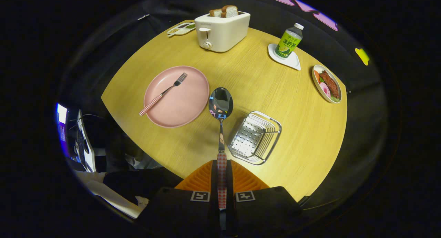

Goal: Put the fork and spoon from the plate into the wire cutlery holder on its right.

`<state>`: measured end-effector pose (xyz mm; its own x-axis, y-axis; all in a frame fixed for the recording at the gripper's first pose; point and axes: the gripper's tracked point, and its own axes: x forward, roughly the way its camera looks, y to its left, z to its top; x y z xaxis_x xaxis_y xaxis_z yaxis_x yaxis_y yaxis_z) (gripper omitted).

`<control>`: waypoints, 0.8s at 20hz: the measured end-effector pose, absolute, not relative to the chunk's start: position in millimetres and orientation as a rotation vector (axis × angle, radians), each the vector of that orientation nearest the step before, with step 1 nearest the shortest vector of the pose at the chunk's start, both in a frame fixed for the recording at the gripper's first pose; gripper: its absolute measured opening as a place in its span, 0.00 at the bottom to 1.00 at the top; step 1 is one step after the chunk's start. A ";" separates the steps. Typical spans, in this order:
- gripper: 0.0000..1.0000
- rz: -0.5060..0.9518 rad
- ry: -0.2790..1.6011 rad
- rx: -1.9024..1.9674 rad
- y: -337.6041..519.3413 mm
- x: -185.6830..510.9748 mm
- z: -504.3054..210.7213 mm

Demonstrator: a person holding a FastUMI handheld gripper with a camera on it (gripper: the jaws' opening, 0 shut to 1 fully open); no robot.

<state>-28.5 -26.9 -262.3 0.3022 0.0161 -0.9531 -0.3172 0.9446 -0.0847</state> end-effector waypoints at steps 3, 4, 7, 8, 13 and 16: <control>0.12 0.259 1.336 -0.302 -51.5 -35.4 -253.7; 0.12 0.270 1.366 -0.337 -61.9 -37.2 -253.2; 0.12 0.282 1.485 -0.366 -83.5 -46.3 -254.9; 0.12 0.287 1.521 -0.373 -88.0 -48.0 -255.7; 0.12 0.318 1.660 -0.419 -98.8 -41.2 -263.2; 0.12 0.302 1.729 -0.414 -102.6 -34.7 -272.8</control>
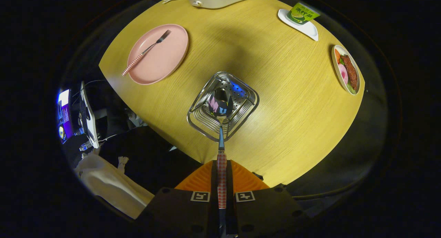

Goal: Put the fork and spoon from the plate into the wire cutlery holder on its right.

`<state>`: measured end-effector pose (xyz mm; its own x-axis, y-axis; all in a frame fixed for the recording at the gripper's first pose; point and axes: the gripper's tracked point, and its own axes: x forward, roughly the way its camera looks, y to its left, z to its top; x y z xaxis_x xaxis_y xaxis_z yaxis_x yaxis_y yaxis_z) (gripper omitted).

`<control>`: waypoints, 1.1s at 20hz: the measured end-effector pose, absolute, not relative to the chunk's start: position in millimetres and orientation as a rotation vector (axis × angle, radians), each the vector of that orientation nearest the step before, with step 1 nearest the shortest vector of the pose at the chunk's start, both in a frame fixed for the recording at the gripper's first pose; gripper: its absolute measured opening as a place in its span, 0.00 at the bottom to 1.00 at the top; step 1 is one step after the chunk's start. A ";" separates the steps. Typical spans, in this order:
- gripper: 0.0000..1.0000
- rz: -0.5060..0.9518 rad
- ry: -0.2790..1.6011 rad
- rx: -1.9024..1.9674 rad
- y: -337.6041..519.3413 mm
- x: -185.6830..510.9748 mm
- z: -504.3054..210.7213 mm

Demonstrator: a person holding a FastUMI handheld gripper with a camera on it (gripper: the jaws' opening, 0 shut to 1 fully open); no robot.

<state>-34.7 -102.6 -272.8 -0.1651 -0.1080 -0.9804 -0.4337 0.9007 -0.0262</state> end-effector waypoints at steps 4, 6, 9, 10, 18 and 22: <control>0.14 0.285 1.785 -0.371 -100.6 -26.2 -282.9; 0.14 0.262 1.806 -0.351 -103.5 -20.9 -285.8; 0.14 0.239 1.827 -0.296 -99.7 -16.7 -287.8; 0.16 0.238 1.819 -0.280 -96.9 -12.7 -286.1; 0.65 0.313 1.676 -0.214 -67.3 -5.5 -266.1; 0.98 0.322 1.462 -0.113 -42.8 8.6 -242.5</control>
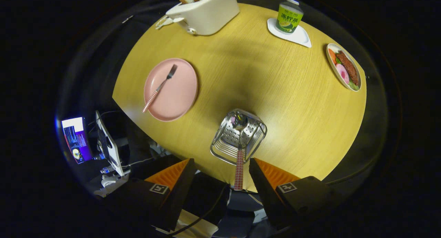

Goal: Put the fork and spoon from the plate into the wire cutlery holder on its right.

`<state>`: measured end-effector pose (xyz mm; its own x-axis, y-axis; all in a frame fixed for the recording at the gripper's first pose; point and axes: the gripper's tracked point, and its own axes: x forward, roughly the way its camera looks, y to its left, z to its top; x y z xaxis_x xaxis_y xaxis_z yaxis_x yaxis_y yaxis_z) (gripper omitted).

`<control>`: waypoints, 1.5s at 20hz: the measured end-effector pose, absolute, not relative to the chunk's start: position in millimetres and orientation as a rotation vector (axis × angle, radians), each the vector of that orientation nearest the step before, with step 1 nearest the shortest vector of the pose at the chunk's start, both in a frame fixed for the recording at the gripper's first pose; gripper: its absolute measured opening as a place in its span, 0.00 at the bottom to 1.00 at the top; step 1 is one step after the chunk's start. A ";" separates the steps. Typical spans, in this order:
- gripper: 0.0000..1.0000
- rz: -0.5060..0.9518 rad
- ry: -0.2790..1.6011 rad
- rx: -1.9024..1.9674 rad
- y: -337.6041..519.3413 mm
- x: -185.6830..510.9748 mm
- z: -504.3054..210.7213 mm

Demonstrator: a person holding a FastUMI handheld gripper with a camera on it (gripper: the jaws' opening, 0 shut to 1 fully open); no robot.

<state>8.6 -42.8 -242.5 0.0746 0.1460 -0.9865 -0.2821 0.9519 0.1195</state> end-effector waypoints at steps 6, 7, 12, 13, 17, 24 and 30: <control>1.00 0.268 1.114 -0.035 -24.9 23.5 -202.7; 1.00 0.254 1.064 -0.029 -22.8 25.9 -199.0; 1.00 0.202 0.873 0.052 3.5 26.2 -174.6; 1.00 0.196 0.843 0.050 10.0 26.0 -173.1; 0.99 0.213 0.810 0.071 55.0 22.8 -188.8; 1.00 0.250 0.904 0.174 143.0 34.8 -239.9; 1.00 0.209 1.031 0.219 183.9 52.0 -305.9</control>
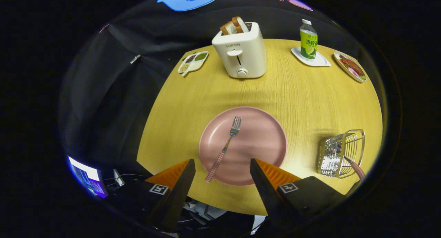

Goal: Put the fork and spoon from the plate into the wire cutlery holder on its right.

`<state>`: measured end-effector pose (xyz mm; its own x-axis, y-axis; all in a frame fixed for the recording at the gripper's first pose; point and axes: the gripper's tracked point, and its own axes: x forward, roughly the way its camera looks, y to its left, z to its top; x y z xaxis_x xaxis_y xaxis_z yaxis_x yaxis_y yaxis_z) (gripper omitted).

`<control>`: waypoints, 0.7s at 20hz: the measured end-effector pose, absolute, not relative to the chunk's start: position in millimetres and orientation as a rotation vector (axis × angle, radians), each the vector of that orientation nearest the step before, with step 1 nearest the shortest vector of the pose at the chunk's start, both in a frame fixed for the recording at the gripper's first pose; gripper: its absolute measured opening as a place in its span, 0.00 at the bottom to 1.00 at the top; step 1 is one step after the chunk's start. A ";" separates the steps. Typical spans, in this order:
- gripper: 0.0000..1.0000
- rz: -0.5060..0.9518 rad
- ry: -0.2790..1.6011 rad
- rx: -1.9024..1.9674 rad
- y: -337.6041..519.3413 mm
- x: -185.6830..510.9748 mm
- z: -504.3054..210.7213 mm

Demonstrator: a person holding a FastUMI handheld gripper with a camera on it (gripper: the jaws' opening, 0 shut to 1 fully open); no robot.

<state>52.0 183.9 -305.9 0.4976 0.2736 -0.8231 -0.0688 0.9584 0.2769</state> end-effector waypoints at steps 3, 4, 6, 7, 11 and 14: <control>0.99 0.180 1.079 0.191 192.0 54.5 -334.2; 0.99 0.168 1.085 0.184 193.5 57.2 -341.6; 0.99 0.143 1.099 0.185 197.2 60.5 -351.8; 0.99 0.129 1.106 0.182 198.2 61.8 -357.5; 0.97 0.099 1.144 0.183 201.9 61.4 -375.9; 0.80 0.096 1.169 0.199 205.5 59.6 -383.8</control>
